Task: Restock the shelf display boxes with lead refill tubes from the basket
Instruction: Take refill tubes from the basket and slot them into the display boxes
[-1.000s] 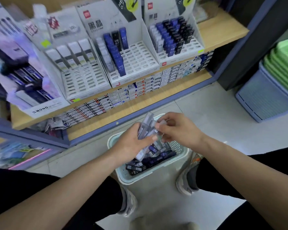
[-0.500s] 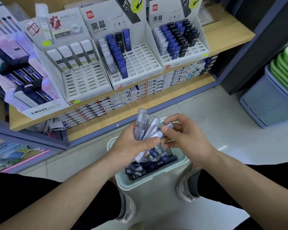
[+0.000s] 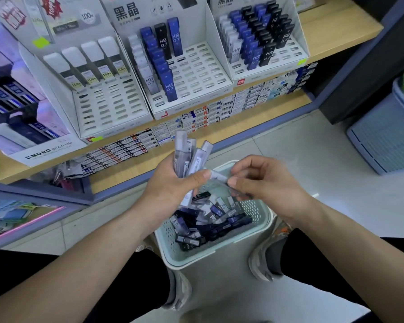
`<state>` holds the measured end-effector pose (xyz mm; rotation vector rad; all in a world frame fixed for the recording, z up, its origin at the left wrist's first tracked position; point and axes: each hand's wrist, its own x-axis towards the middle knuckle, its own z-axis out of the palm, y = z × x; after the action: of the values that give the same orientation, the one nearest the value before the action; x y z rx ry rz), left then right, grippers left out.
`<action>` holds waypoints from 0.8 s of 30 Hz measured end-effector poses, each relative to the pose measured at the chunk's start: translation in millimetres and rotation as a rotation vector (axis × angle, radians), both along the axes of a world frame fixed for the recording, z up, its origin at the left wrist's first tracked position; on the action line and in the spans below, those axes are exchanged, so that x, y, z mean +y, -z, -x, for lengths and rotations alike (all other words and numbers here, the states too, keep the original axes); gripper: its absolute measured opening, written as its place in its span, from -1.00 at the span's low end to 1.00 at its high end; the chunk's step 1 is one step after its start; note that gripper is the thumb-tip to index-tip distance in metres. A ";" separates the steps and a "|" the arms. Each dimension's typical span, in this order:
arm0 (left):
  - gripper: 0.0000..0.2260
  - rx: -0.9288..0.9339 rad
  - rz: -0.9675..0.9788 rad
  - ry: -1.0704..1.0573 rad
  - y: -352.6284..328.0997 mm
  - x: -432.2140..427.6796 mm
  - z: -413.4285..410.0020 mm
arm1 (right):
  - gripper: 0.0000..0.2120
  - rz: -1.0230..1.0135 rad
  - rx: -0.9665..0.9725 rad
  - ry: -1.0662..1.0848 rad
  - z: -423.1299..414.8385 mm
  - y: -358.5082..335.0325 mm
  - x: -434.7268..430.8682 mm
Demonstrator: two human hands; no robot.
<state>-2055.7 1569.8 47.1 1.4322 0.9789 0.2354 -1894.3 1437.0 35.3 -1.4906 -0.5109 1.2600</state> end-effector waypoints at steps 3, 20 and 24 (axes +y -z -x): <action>-0.82 -0.016 -0.008 0.008 1.1 1.1 -2.5 | -0.78 0.021 -0.070 -0.127 6.7 -1.5 1.4; -0.82 -0.061 -0.065 0.053 -13.8 -4.8 -3.8 | -0.78 -0.062 -0.241 -0.234 17.4 -11.6 -4.5; -0.81 -0.083 -0.077 0.049 -13.3 -6.0 -3.8 | -0.82 -0.057 -0.166 -0.235 17.7 -13.1 -3.9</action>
<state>-2051.8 1563.8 60.4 1.5025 0.8744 0.2968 -1912.1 1433.1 48.4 -1.5267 -0.8453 1.2954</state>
